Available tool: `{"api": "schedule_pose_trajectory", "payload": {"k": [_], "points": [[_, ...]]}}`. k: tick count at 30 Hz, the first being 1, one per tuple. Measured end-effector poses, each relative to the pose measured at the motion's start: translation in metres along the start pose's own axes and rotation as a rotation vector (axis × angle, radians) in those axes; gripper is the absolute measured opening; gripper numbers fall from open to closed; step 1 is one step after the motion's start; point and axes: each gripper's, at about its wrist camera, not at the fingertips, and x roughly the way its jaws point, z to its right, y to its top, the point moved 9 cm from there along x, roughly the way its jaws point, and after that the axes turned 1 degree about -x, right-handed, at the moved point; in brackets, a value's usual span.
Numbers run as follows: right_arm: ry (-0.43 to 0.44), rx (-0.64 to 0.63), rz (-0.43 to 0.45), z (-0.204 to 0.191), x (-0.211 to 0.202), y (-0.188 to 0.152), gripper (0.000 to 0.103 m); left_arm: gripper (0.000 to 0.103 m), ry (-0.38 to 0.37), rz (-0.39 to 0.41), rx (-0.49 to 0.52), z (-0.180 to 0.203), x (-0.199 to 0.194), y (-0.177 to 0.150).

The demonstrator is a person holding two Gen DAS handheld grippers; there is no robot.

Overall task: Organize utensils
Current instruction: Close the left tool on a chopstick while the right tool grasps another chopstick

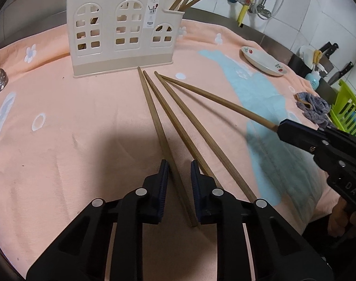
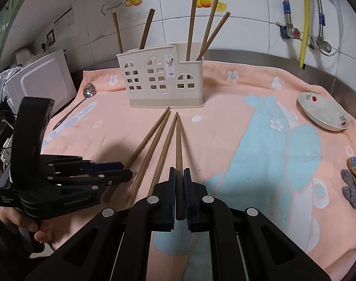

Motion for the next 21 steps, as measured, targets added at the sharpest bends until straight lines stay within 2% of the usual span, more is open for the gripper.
{"api": "schedule_pose_trajectory", "payload": {"k": [2, 9, 13, 17, 21], "points": [[0.000, 0.001, 0.003, 0.001, 0.000, 0.000, 0.007, 0.012, 0.023, -0.001, 0.005, -0.002, 0.002, 0.001], [-0.002, -0.001, 0.016, 0.001, -0.004, 0.005, 0.007, 0.011, 0.093, 0.005, 0.046, 0.000, 0.004, 0.004], [-0.007, -0.003, 0.034, 0.002, -0.011, 0.010, 0.007, 0.009, 0.104, 0.009, 0.037, -0.006, -0.001, 0.007], [-0.006, 0.001, 0.062, 0.004, -0.020, 0.021, 0.007, 0.008, 0.109, 0.053, 0.027, -0.017, -0.021, 0.019], [-0.001, -0.002, 0.098, 0.003, -0.029, 0.039, 0.007, 0.006, 0.109, 0.129, 0.039, -0.021, -0.051, 0.041]]}}
